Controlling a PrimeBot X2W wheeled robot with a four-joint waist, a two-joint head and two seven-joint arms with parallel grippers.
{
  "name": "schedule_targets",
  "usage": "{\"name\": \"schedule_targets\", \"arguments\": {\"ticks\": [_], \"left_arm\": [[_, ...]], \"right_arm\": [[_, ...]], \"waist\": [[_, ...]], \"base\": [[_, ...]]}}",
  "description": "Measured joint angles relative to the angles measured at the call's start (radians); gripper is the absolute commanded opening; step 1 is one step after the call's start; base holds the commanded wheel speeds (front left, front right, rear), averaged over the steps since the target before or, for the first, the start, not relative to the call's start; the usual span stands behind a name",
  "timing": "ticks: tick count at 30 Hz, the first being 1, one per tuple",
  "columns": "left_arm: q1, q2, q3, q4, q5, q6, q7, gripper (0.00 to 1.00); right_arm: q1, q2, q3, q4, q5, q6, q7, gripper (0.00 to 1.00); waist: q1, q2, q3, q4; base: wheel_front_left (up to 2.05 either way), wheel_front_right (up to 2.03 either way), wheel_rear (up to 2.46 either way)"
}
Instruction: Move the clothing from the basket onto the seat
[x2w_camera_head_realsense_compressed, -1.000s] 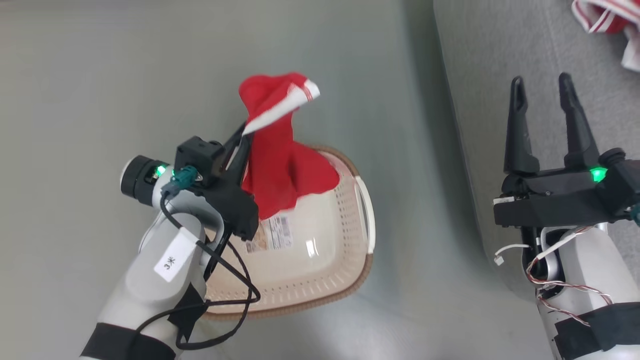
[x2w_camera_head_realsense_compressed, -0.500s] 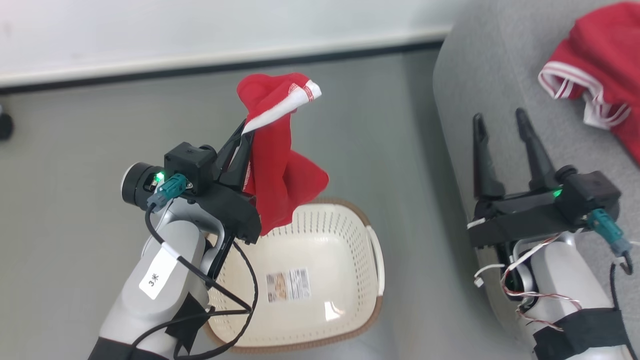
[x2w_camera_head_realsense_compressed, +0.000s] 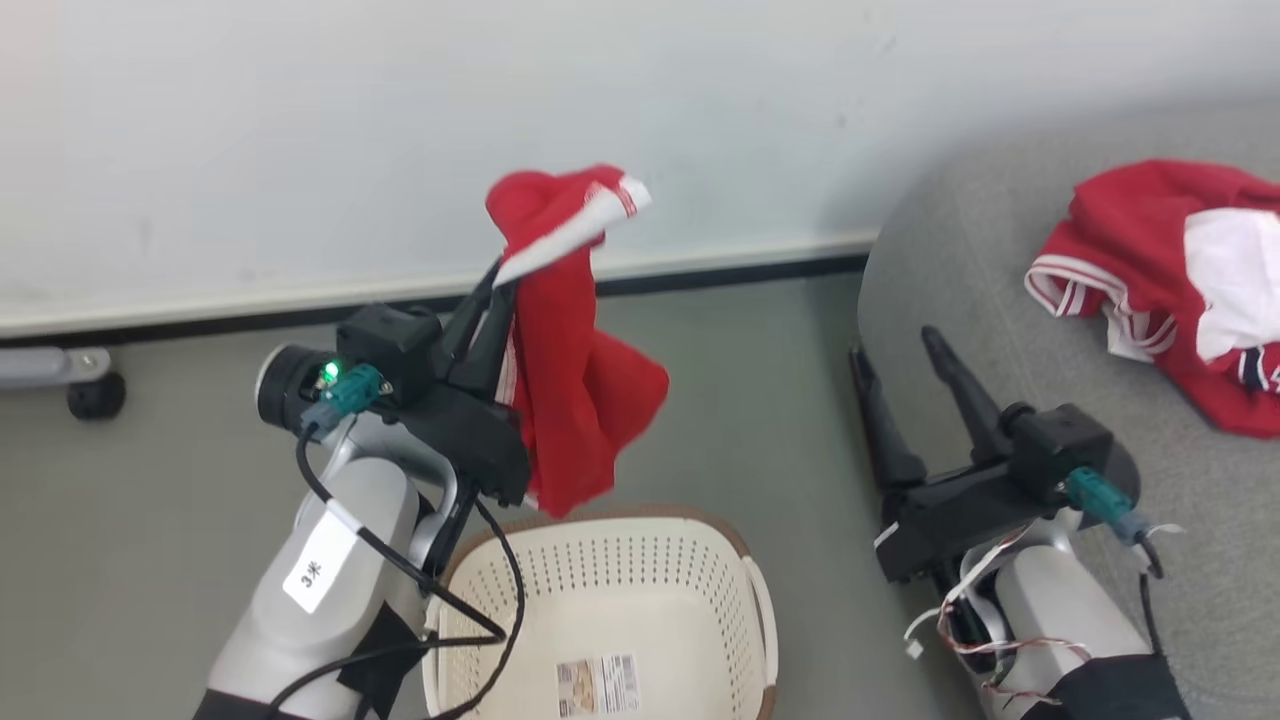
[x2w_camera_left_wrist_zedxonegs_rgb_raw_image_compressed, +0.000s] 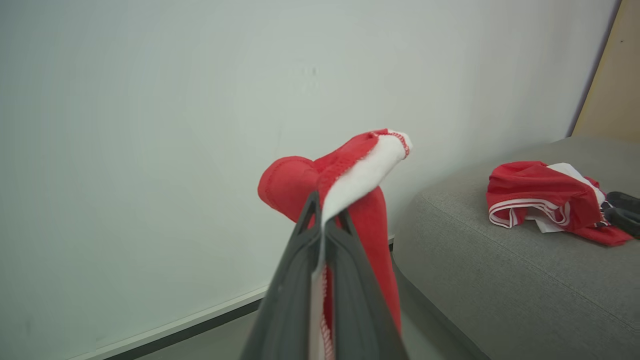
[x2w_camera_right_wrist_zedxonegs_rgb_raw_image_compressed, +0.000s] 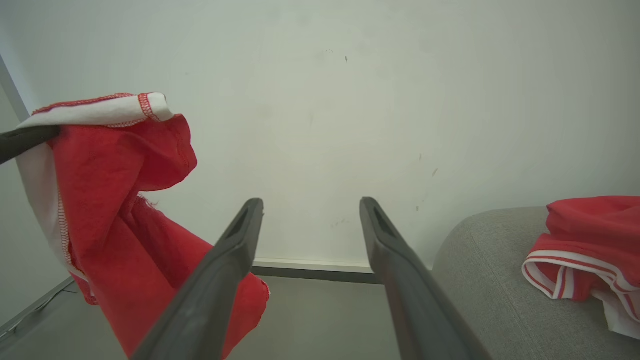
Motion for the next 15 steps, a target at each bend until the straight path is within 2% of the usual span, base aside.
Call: {"name": "schedule_targets", "arguments": {"ticks": [9,15], "left_arm": [[0.026,-0.006,-0.051,0.018,-0.008,-0.007,0.015,0.0],[0.042,-0.014,-0.09,-0.007,-0.008,-0.007,0.042,0.0]], "right_arm": [[0.016,0.015,0.138,0.098,0.001,0.033,0.0,1.0],[0.018,0.019,0.263,0.133,0.022,0.042,0.0,1.0]], "waist": [[-0.0001,-0.0001,-0.132,0.01],[0.0,0.0,-0.195,0.023]], "base": [[0.0,0.0,0.0],[0.0,0.0,0.0]]}}
